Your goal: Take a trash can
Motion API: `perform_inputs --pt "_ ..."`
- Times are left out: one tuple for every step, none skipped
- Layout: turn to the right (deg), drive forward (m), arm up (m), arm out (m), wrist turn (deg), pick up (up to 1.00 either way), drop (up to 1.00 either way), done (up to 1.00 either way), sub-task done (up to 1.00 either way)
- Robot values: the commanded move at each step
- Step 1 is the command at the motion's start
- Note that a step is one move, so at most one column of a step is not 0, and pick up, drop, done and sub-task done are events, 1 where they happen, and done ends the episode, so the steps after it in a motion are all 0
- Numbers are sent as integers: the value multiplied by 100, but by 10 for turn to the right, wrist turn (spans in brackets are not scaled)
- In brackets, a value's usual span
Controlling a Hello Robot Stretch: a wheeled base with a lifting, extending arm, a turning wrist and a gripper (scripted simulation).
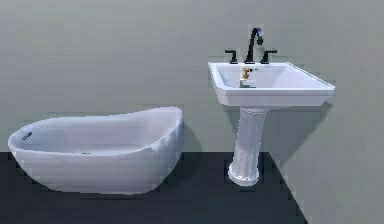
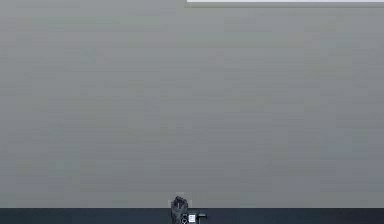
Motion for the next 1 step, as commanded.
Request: perform_inputs --pt "0 0 0 0 450 0 0 0 0"
